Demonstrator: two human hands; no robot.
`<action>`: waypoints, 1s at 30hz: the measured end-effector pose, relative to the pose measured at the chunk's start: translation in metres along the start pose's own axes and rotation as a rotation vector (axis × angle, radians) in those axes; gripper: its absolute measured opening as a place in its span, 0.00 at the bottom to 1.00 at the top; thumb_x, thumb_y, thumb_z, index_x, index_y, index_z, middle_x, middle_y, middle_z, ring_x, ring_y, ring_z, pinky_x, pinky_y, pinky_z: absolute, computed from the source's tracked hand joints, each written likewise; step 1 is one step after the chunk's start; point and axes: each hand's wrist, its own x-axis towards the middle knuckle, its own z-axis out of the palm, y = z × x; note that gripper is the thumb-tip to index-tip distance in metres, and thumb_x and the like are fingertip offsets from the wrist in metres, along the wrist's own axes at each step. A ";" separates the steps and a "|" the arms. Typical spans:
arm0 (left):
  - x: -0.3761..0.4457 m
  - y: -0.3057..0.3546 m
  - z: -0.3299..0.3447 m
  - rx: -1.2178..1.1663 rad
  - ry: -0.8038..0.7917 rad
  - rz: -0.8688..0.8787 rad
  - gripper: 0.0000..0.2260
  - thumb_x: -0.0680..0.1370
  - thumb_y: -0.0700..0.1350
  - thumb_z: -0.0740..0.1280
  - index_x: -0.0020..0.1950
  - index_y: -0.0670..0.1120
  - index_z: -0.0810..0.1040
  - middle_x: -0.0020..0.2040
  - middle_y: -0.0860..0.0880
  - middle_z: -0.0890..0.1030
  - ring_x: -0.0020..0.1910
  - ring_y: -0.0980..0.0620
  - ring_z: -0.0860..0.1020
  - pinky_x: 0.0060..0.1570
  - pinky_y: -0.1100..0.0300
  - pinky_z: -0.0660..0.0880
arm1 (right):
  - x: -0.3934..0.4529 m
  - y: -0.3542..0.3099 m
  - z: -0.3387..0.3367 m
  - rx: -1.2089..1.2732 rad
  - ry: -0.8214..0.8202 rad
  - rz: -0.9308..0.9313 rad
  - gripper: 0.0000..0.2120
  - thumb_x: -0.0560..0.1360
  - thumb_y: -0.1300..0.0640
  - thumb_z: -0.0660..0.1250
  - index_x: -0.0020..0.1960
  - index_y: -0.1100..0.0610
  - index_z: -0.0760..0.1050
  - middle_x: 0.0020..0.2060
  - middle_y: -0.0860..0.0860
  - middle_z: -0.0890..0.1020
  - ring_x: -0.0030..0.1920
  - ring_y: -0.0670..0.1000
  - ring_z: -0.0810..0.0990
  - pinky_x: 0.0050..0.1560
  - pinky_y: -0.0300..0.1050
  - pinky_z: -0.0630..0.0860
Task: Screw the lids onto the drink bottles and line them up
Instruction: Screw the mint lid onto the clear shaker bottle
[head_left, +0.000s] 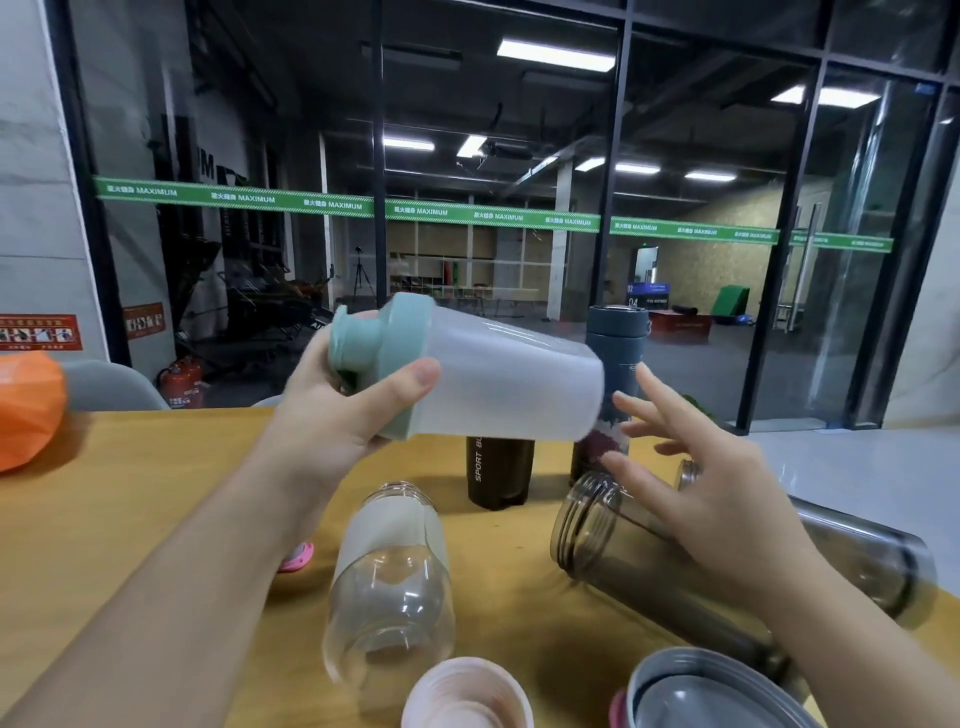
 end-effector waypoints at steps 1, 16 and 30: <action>0.002 0.000 -0.002 0.036 0.066 0.022 0.34 0.54 0.59 0.76 0.59 0.57 0.74 0.57 0.48 0.80 0.56 0.48 0.80 0.54 0.47 0.78 | 0.001 0.002 0.000 0.004 0.029 0.011 0.33 0.69 0.45 0.65 0.71 0.42 0.56 0.55 0.31 0.73 0.54 0.30 0.74 0.52 0.28 0.72; 0.031 -0.002 -0.008 0.815 0.366 0.049 0.37 0.68 0.49 0.76 0.72 0.54 0.61 0.67 0.44 0.61 0.53 0.54 0.64 0.54 0.63 0.60 | 0.003 0.009 -0.006 -0.395 -0.115 0.281 0.26 0.75 0.48 0.65 0.72 0.48 0.64 0.65 0.48 0.75 0.63 0.50 0.73 0.60 0.48 0.72; 0.075 -0.030 -0.010 0.883 0.210 -0.094 0.41 0.67 0.49 0.77 0.76 0.54 0.60 0.69 0.44 0.63 0.56 0.48 0.69 0.55 0.56 0.67 | 0.004 0.017 -0.007 -0.446 -0.240 0.321 0.22 0.76 0.46 0.65 0.68 0.48 0.69 0.64 0.46 0.76 0.61 0.49 0.75 0.57 0.45 0.73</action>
